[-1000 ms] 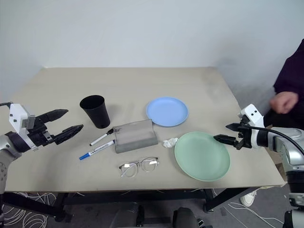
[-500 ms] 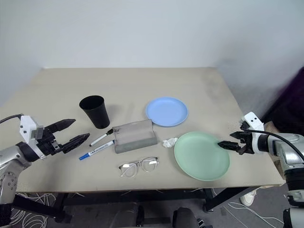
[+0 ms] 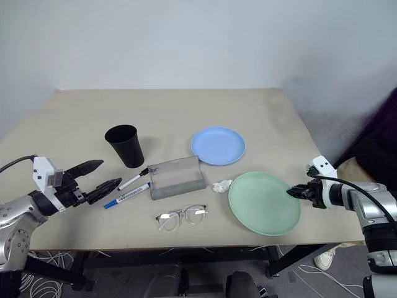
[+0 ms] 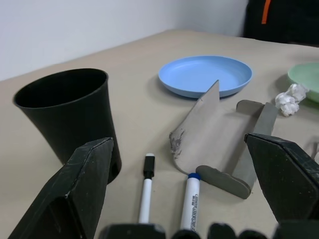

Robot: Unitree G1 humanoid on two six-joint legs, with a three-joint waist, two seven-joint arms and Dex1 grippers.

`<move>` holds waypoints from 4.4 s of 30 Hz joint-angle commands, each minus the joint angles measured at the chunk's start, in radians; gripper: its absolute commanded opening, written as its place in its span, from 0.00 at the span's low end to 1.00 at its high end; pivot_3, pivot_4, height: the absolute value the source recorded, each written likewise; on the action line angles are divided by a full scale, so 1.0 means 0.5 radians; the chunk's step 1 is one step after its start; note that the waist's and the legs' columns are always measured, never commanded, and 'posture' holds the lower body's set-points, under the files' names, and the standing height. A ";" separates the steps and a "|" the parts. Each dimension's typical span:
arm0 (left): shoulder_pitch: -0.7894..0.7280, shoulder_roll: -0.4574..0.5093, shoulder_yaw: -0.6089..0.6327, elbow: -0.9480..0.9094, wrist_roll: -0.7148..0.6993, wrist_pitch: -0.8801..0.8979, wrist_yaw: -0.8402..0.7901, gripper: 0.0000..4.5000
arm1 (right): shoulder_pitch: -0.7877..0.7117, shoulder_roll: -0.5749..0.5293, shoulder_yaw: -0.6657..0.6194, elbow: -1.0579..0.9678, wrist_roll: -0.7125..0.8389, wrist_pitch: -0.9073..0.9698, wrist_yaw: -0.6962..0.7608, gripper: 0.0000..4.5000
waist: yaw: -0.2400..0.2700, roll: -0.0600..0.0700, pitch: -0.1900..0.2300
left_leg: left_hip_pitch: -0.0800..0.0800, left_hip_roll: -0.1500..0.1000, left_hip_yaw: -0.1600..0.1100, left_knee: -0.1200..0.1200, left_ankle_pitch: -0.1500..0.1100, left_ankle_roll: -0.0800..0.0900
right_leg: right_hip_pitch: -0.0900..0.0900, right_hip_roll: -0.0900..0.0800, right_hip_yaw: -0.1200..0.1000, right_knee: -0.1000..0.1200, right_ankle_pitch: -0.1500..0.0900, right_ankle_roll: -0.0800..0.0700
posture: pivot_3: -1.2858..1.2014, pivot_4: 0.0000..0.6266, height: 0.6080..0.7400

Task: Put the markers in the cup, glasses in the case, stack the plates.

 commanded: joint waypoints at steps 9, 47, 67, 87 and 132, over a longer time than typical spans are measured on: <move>-0.037 0.000 -0.007 -0.002 0.014 -0.094 0.029 1.00 | -0.485 0.081 -0.372 0.270 0.303 0.379 -0.096 0.00 | -0.001 0.002 0.000 | 0.000 0.001 0.001 0.001 0.000 0.000 | -0.002 0.000 -0.001 0.000 0.007 -0.001 | 0.52 0.00 0.79; -0.002 -0.062 -0.049 -0.062 0.013 -0.131 0.165 1.00 | -1.652 1.217 -0.670 1.757 0.068 -0.557 -1.627 0.64 | -0.063 0.005 -0.001 | -0.006 0.031 0.045 -0.003 0.004 0.004 | -0.028 0.018 0.017 0.000 0.032 -0.009 | 0.52 0.00 0.79; -0.127 -0.059 -0.120 0.045 0.040 -0.140 0.112 1.00 | -0.536 0.677 0.160 -0.481 0.218 0.309 -0.294 0.95 | -0.062 0.008 -0.006 | -0.005 0.045 0.050 -0.004 0.004 0.002 | -0.037 0.026 0.017 -0.002 0.038 -0.018 | 0.52 0.00 0.79; -0.108 -0.055 -0.118 0.009 0.023 -0.115 0.115 1.00 | -0.455 0.927 0.539 -0.182 -0.124 -0.175 -0.336 0.95 | -0.051 0.006 -0.009 | -0.006 0.063 0.064 -0.004 0.004 -0.001 | -0.051 0.029 0.010 -0.003 0.051 -0.027 | 0.52 0.00 0.79; -0.082 -0.088 -0.165 -0.115 0.016 -0.076 0.188 1.00 | -1.771 1.486 0.056 1.762 -0.430 -1.283 -1.094 0.55 | -0.057 0.005 -0.009 | -0.007 0.090 0.101 -0.006 0.006 -0.008 | -0.071 0.029 0.005 -0.005 0.068 -0.035 | 0.52 0.00 0.79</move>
